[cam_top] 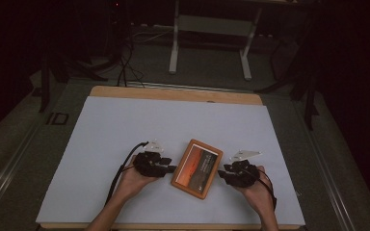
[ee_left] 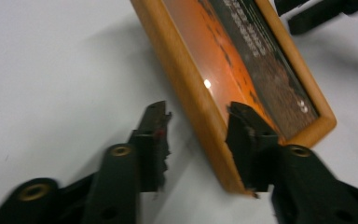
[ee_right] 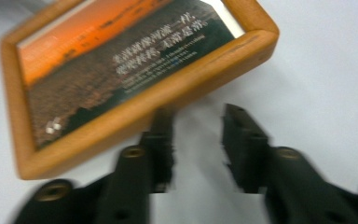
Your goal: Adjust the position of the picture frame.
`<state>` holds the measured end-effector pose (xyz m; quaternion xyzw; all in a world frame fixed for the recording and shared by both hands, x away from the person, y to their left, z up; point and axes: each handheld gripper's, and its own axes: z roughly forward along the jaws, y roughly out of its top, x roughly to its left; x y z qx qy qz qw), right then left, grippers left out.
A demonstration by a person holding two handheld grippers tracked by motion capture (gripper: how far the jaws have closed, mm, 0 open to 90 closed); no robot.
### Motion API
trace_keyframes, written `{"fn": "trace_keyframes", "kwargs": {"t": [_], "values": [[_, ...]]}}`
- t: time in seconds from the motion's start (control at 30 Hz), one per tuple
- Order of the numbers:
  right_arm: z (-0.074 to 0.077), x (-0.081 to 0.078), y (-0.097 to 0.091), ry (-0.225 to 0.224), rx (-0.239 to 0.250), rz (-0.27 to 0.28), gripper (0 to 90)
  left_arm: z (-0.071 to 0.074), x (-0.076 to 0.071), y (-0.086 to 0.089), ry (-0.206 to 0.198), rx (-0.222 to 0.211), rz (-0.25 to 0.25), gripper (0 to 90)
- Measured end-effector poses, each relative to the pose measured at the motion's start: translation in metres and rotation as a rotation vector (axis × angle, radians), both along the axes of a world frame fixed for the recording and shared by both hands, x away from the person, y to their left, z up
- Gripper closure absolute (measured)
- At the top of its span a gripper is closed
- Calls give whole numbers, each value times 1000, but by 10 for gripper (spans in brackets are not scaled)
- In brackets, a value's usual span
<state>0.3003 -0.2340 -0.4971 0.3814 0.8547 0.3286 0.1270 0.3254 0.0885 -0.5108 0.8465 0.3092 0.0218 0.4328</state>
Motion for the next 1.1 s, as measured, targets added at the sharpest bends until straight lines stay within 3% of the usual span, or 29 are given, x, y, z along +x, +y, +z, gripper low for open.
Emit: {"fn": "trace_keyframes", "kwargs": {"t": [0.2,0.3,0.47,0.67,0.83,1.1], "values": [[-4,3,1,78,149,3,339,-6,18,-15,90,-14,-22,347],[-9,8,9,120,184,-3,258,-15,27,-21,139,-8,-44,307],[-15,12,15,151,184,-16,209,-20,33,-26,158,3,-71,308],[-22,15,17,202,201,-16,203,-23,38,-29,201,-35,-98,345],[-24,17,22,222,199,5,258,-24,39,-37,222,-20,-150,345],[-27,20,19,279,235,23,293,-24,43,-37,259,-30,-148,358]]}}
